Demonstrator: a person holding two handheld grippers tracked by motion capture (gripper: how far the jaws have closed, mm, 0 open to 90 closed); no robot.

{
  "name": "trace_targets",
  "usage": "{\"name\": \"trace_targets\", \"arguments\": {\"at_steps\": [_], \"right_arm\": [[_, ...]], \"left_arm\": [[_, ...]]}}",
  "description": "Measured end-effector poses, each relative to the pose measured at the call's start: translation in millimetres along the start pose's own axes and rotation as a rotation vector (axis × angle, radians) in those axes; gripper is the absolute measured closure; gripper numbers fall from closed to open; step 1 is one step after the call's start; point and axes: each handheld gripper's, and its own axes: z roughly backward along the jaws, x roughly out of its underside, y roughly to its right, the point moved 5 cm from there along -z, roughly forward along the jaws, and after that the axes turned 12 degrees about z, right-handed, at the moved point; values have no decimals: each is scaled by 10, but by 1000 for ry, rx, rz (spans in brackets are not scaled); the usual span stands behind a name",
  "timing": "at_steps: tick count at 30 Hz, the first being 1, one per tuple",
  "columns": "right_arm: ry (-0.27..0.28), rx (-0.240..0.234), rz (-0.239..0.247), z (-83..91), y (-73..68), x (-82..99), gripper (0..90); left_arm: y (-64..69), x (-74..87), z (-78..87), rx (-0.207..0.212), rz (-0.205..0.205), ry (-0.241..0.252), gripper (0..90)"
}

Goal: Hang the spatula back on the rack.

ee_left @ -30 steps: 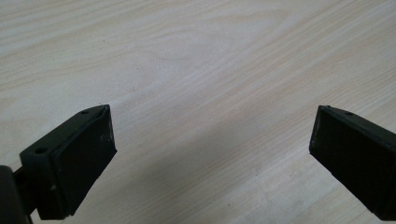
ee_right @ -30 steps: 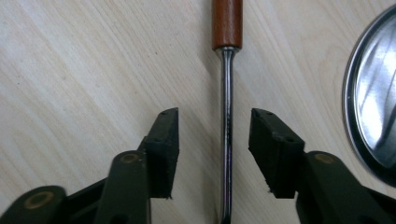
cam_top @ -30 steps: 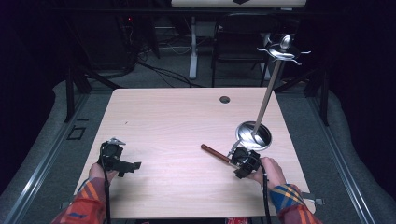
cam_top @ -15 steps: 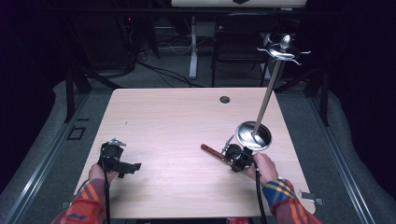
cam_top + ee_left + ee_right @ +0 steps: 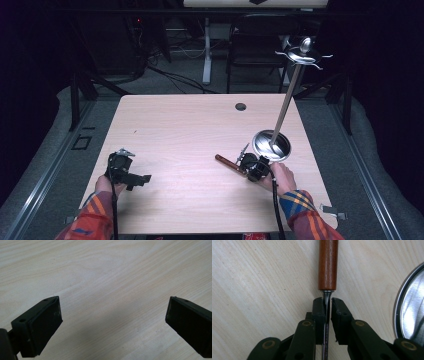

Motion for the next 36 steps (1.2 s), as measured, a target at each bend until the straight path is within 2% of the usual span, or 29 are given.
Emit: {"name": "trace_targets", "arguments": {"at_steps": [9,10,12,13,17,21,22,25,27,30,33,34,36], "right_arm": [[-2,-4,-1,-18,5,-19,834],[-4,0,-7,-23,13,-25,837],[-16,12,-3,-20,25,-41,840],[-4,12,-11,-32,16,-53,842],[-17,17,-4,-27,12,-60,843],[-19,35,-6,1,11,-56,843],[-1,39,-16,22,6,-62,844],[-2,48,-7,49,-4,-67,844],[11,50,-11,82,2,-79,844],[18,57,-7,127,1,-80,844],[32,61,-18,167,10,-78,844],[60,61,-33,198,15,-72,844],[76,68,-45,260,28,-56,844]], "left_arm": [[-3,-8,-20,2,6,3,7],[3,-13,-74,8,4,-16,7],[28,-22,-94,9,-3,-24,8],[28,-22,-94,9,-3,-24,8],[76,-41,-68,5,-24,-5,9],[56,-38,-51,2,-10,5,8],[52,-36,-52,0,-10,2,8],[59,-44,-38,3,-13,11,9],[52,-44,-54,4,-17,-3,8],[51,-62,-39,10,-13,11,9],[46,-66,-45,8,-14,8,8],[51,-63,-40,11,-9,13,8],[51,-63,-44,11,-8,13,8]]}}
